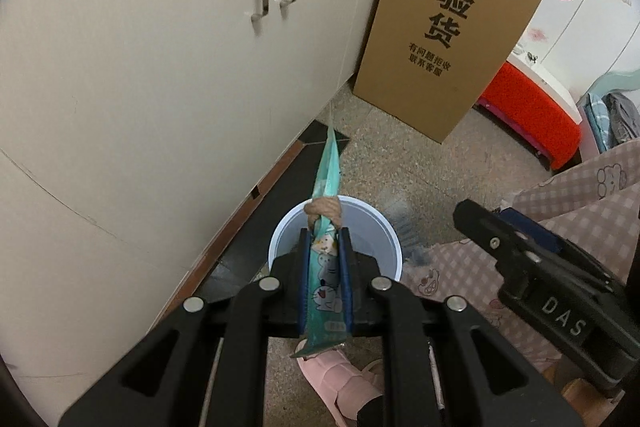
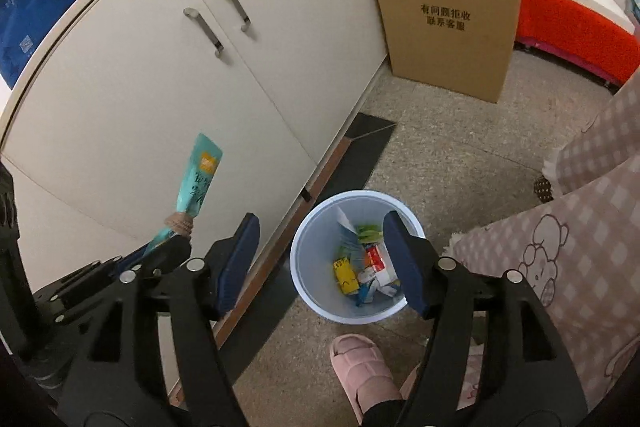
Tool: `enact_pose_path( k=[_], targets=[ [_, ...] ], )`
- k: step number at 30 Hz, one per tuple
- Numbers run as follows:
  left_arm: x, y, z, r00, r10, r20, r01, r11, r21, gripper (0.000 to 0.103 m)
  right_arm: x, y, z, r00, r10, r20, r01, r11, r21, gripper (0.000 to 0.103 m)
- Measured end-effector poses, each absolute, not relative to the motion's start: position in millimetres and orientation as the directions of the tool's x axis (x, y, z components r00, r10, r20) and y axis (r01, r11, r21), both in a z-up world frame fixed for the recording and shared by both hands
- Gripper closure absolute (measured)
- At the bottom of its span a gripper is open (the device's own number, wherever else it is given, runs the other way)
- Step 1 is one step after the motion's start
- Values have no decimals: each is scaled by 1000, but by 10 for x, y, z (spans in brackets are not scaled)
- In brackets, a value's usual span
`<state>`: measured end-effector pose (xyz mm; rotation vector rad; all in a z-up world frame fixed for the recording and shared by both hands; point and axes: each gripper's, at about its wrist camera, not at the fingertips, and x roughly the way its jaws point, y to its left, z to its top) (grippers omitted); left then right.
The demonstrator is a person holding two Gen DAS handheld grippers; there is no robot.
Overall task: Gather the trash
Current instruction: 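Carry both tubes to the wastebasket and open both grippers over it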
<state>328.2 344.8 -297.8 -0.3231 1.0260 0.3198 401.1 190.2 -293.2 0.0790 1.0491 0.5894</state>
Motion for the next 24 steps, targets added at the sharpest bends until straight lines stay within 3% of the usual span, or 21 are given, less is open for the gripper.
enact_pose_path(
  k=[9, 24],
  targets=[
    [3317, 3296, -3006, 477, 96, -873, -380, 919, -106, 90, 3899, 1732, -2923, 398, 446, -802, -396, 872, 288, 30],
    [3614, 3067, -3064, 454, 74, -888, -325, 942, -88, 93, 3970, 1425, -2879, 458, 376, -805, -297, 919, 260, 29]
  ],
)
